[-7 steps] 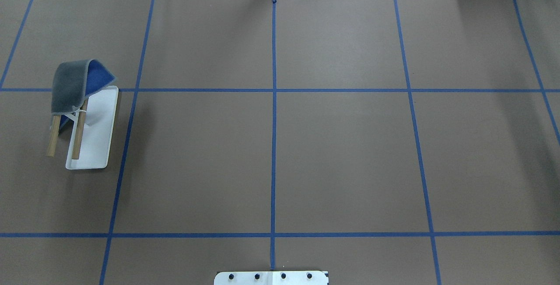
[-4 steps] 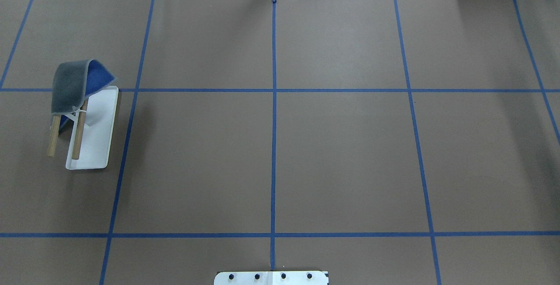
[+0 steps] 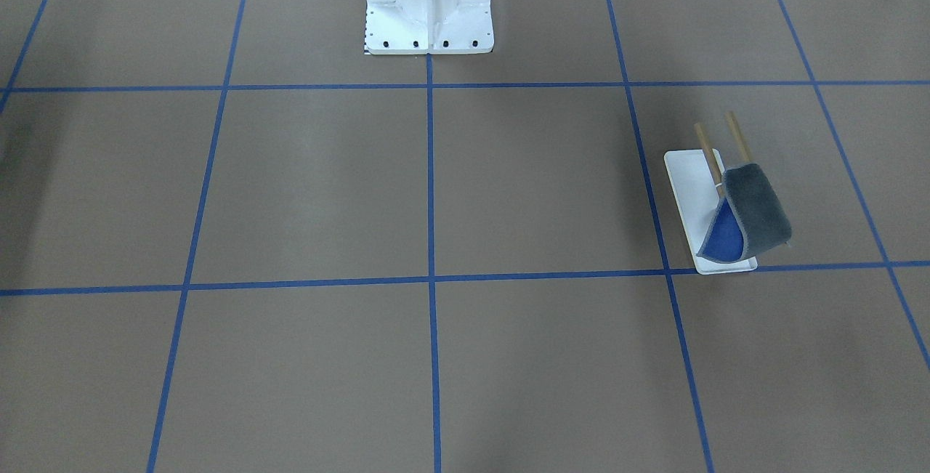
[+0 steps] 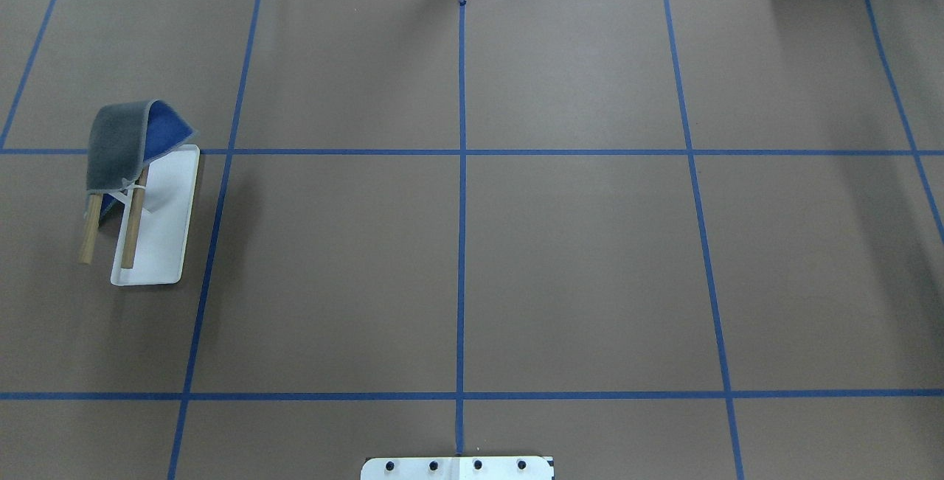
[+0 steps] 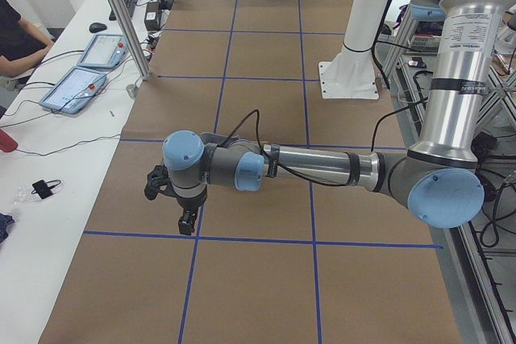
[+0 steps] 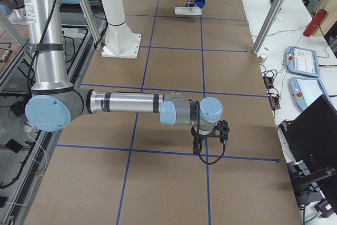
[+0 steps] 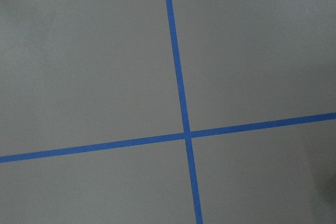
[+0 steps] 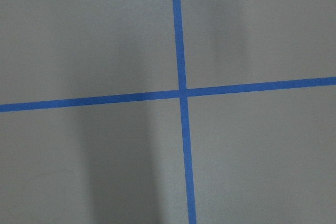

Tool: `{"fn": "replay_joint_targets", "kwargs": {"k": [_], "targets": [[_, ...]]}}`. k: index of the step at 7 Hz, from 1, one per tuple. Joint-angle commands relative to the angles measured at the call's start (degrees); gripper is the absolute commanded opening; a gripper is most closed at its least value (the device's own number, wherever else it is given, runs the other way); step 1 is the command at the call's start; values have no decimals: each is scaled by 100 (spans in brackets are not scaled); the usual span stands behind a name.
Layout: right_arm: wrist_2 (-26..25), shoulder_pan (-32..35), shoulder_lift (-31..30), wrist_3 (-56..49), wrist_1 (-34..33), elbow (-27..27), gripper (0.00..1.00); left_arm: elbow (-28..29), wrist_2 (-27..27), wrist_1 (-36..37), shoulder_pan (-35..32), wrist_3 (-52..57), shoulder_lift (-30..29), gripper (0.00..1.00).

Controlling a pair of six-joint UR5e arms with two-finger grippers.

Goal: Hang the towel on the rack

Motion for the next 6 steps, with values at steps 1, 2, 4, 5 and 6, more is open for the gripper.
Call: {"fn": "replay_joint_targets", "kwargs": {"k": [1, 2, 4, 5, 6], "targets": [[-183, -28, -31, -13, -60, 9, 100, -9, -7, -14, 6, 9, 16, 98], [-148, -11, -32, -13, -60, 9, 100, -9, -7, -14, 6, 0, 16, 98], [-130, 24, -40, -4, -60, 9, 100, -9, -15, -23, 6, 9, 25, 98], [-130, 24, -32, -4, -51, 9, 100, -9, -15, -23, 6, 9, 25, 98], [-139, 24, -40, -4, -34, 0, 100, -9, -15, -23, 24, 9, 25, 98]]}}
